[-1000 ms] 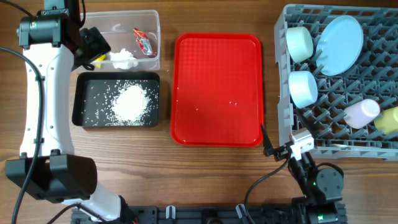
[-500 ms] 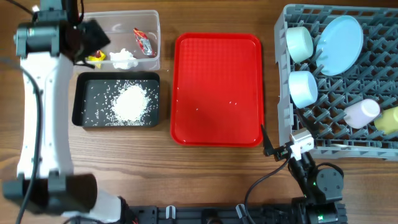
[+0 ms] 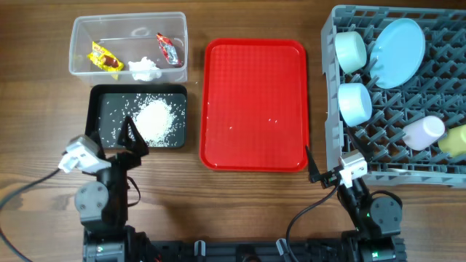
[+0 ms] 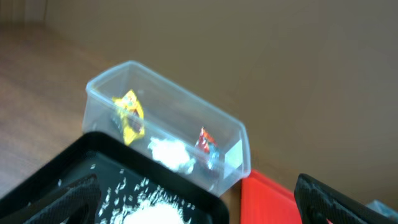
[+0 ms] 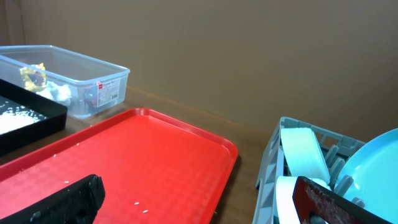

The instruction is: Sort waste into correct bins and load items into the dishwasher rack

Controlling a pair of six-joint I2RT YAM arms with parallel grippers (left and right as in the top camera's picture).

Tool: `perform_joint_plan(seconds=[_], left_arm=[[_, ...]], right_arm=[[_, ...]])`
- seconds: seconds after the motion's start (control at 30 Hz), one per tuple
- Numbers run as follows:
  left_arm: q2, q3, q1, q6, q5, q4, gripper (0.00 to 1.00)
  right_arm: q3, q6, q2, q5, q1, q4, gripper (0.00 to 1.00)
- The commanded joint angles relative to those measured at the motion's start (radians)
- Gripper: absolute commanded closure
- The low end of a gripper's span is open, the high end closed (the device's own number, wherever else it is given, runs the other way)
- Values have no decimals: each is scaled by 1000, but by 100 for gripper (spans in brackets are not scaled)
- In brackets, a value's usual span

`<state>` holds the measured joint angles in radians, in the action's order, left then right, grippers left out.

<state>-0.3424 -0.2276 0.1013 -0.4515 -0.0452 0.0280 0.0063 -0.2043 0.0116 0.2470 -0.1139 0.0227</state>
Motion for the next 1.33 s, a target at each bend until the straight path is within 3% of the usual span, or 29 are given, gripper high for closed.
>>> perform_joint_plan(seconds=[0.0, 0.3, 0.4, 1.3], left_arm=[[138, 133, 8, 2, 19, 11, 0], [340, 222, 2, 5, 19, -99, 0], [340, 222, -59, 5, 19, -99, 0], [340, 222, -60, 5, 19, -99, 0]], right_arm=[[-1, -5, -7, 17, 4, 2, 0], [-1, -5, -7, 16, 4, 2, 0], [-1, -5, -7, 16, 4, 1, 0], [-1, -5, -7, 16, 4, 1, 0]])
